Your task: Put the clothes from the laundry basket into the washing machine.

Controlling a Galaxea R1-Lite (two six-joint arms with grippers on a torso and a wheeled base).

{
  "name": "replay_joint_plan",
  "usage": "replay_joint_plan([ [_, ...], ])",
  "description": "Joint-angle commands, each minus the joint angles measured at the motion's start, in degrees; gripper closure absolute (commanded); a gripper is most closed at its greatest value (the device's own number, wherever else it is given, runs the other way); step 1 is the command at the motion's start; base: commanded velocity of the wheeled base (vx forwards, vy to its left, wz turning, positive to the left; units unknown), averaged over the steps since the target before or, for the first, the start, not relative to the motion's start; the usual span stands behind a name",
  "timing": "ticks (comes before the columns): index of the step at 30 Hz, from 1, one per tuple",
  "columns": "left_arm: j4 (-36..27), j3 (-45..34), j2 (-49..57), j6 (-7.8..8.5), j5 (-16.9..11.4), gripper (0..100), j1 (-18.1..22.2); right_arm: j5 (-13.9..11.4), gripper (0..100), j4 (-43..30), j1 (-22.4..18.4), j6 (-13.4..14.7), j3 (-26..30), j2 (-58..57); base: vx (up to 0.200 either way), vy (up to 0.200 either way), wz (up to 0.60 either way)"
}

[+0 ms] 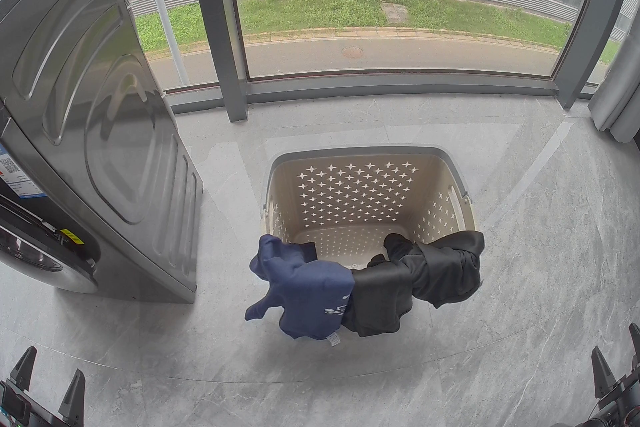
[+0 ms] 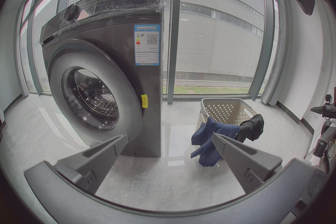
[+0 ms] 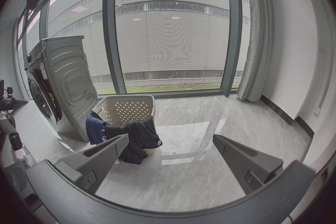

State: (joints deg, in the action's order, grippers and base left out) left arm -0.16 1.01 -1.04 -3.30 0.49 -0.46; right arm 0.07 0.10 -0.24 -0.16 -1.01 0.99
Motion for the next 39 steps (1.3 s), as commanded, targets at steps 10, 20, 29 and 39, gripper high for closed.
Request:
replay_joint_plan([
  [10,0.0,-0.9,0.9,-0.04,0.0,0,0.0,0.0,0,0.0,0.0,0.0,1.0,-1.0,0.0,0.2,0.0],
  [20,0.0,-0.9,0.9,-0.04,0.0,0,0.0,0.0,0,0.0,0.0,0.0,1.0,-1.0,0.0,0.14,0.0],
  [29,0.0,-0.9,0.9,-0.04,0.0,0,0.0,0.0,0,0.0,0.0,0.0,1.0,-1.0,-0.067,0.0,0.0],
  [39,0.0,-0.9,0.9,-0.04,0.0,0,0.0,0.1,0,0.0,0.0,0.0,1.0,-1.0,-0.06,0.0,0.0],
])
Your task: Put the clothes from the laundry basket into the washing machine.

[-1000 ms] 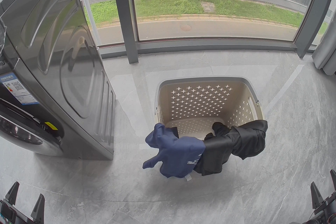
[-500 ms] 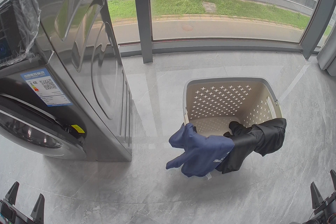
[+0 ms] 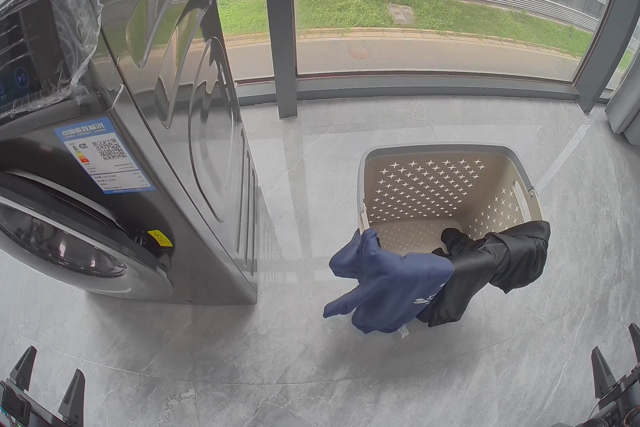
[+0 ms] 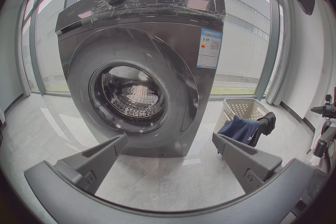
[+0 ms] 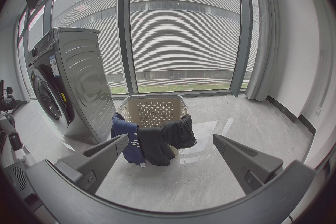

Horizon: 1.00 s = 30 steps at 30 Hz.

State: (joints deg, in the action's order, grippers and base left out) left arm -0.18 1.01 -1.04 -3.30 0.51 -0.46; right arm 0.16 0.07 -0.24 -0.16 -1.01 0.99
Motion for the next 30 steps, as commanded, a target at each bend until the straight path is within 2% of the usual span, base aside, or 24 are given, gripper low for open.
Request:
replay_joint_plan([
  [1,0.0,-0.9,0.9,-0.04,0.0,0,0.0,0.0,0,0.0,0.0,0.0,1.0,-1.0,0.0,0.0,0.0],
  [17,0.0,-0.9,0.9,0.05,0.0,0,0.0,-0.1,0,0.0,0.0,0.0,1.0,-1.0,0.0,0.188,0.0],
  [19,0.0,-0.9,0.9,0.05,0.0,0,0.0,0.0,0,0.0,0.0,-0.1,1.0,-1.0,0.0,0.0,0.0],
  [26,0.0,-0.9,0.9,0.05,0.0,0,0.0,0.4,0,0.0,0.0,0.0,1.0,-1.0,0.0,0.0,0.51],
  [30,0.0,-0.9,0.9,-0.04,0.0,0,0.0,0.2,0,0.0,0.0,0.0,1.0,-1.0,0.0,0.2,0.0],
])
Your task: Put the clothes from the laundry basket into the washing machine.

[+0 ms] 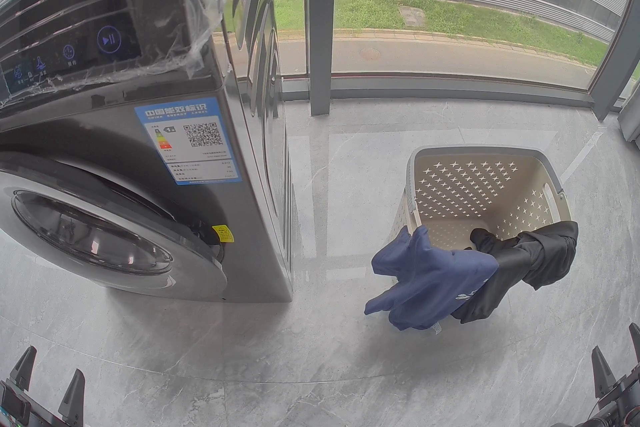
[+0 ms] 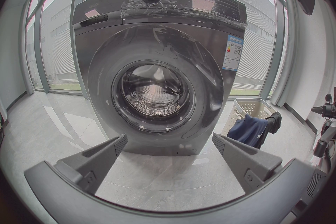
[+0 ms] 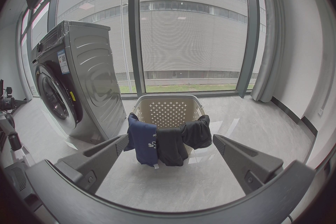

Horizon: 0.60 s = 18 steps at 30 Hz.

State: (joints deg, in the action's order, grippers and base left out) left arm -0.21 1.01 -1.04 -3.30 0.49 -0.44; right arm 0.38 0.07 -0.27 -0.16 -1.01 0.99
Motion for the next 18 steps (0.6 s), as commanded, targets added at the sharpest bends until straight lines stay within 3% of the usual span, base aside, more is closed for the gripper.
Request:
replay_joint_plan([
  [1,0.0,-0.9,0.9,-0.04,0.0,0,0.0,0.0,0,0.0,0.0,0.0,1.0,-1.0,0.0,0.2,0.0],
  [11,0.0,-0.9,0.9,0.05,0.0,0,0.0,-0.2,0,0.0,0.0,0.1,1.0,-1.0,0.0,0.2,0.0],
  [18,0.0,-0.9,0.9,0.05,0.0,0,0.0,-0.2,0,0.0,0.0,0.0,1.0,-1.0,0.0,0.0,0.0],
])
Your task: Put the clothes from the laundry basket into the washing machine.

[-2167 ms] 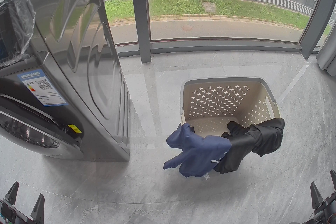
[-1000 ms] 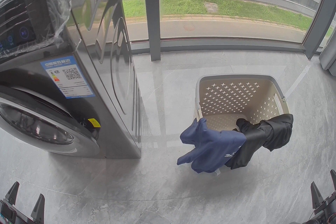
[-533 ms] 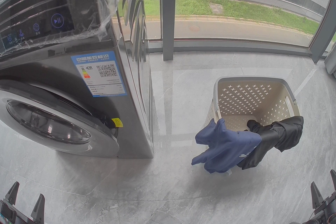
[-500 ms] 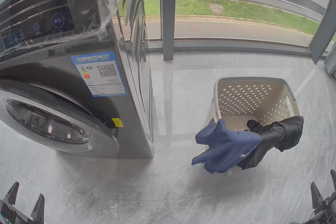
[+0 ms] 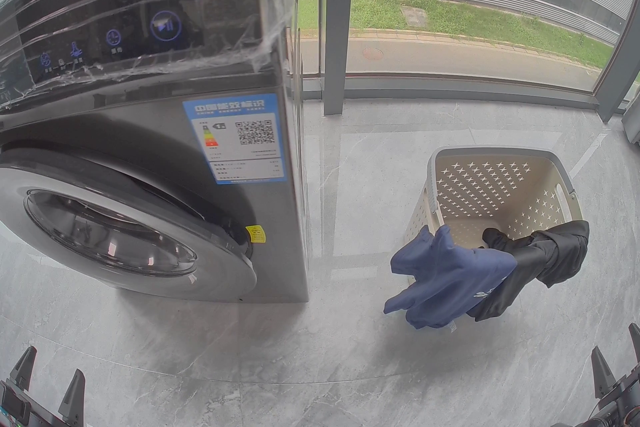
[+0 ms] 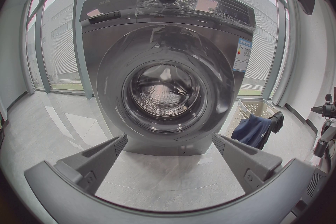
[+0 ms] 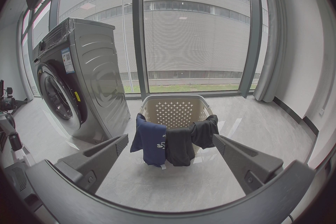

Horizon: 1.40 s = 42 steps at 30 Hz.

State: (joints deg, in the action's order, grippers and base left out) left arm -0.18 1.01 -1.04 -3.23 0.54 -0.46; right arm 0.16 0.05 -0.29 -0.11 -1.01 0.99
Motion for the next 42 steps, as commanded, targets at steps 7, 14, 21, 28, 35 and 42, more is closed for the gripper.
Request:
replay_joint_plan([
  [7,0.0,-0.9,0.9,-0.02,0.0,0,0.0,0.0,0,0.0,0.0,0.0,1.0,-1.0,0.0,0.057,0.26],
  [14,0.0,-0.9,0.9,-0.02,0.0,0,0.0,0.0,0,0.0,0.1,0.0,1.0,-1.0,0.0,0.2,0.0],
  [21,0.0,-0.9,0.9,-0.02,0.0,0,0.0,0.0,0,0.0,0.1,0.0,1.0,-1.0,0.0,0.2,0.0],
  [28,0.0,-0.9,0.9,-0.02,0.0,0,0.0,0.0,0,0.0,0.1,0.0,1.0,-1.0,0.0,0.143,0.0],
  [35,0.0,-0.9,0.9,-0.02,0.0,0,0.0,0.0,0,0.0,0.1,0.0,1.0,-1.0,0.0,0.0,0.0],
  [42,0.0,-0.9,0.9,-0.02,0.0,0,0.0,0.0,0,0.0,0.1,0.0,1.0,-1.0,0.0,0.114,0.0],
])
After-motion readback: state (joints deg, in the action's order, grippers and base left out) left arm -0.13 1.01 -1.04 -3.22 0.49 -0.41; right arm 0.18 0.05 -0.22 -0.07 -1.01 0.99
